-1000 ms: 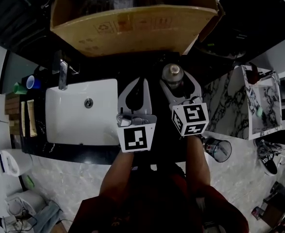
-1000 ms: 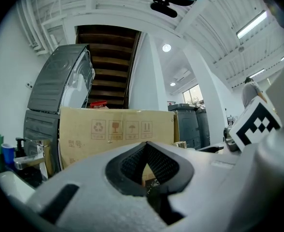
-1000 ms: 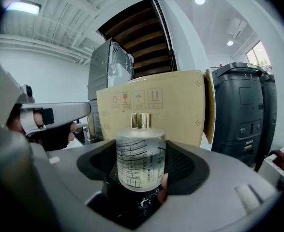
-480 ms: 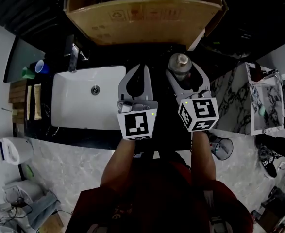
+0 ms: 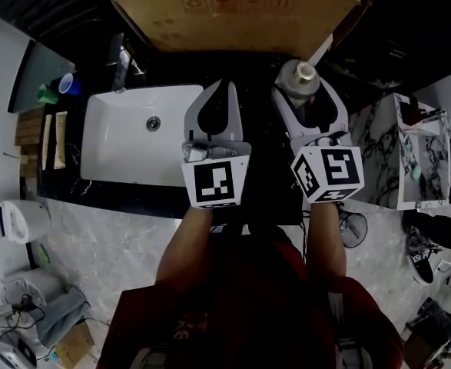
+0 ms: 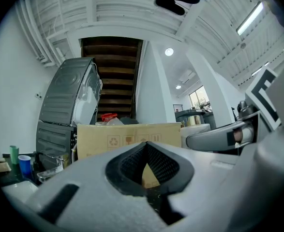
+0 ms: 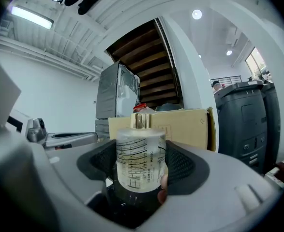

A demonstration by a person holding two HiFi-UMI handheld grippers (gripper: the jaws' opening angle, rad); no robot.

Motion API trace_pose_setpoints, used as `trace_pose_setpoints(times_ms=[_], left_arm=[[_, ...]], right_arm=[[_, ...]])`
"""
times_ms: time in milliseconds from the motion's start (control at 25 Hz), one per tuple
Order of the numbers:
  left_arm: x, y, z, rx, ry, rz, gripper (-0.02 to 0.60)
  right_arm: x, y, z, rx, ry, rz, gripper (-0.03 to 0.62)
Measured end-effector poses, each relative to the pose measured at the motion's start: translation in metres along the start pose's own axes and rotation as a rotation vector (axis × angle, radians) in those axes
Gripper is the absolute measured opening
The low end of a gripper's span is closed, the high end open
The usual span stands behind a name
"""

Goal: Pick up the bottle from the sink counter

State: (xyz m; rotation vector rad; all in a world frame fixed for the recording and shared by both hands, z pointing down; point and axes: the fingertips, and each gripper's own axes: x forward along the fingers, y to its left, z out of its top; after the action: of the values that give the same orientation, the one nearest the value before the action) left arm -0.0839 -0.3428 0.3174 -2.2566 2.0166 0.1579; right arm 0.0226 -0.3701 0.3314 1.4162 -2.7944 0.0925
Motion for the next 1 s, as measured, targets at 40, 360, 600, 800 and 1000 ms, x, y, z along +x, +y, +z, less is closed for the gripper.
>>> trace_pose_setpoints(times_ms=[40,360,600,800,1000], left_arm=[[-0.001,0.0,0.001,-0.004,-0.004,0.002,0.003],[-0.007,-0.01,0.012,-0.012,-0.013,0.002,0.003],[-0.01,-0.013,0.016,0.006,-0.018,-0.001,0.002],[-0.011,-0.011,0.02,0.011,-0.018,0.005,0.003],[-0.007,-0.013,0.032,0.022,-0.036,-0.003,0.003]], right_arm=[[-0.002,0.0,0.004,0.0,-0.01,-0.001,0.313],[-0.023,-0.009,0.04,-0.001,-0.11,-0.034,0.313],[-0.041,-0.013,0.062,-0.052,-0.196,-0.088,0.313],[-0.051,-0.01,0.065,-0.077,-0.236,-0.112,0.313],[-0.05,-0.012,0.058,-0.071,-0.216,-0.108,0.313]])
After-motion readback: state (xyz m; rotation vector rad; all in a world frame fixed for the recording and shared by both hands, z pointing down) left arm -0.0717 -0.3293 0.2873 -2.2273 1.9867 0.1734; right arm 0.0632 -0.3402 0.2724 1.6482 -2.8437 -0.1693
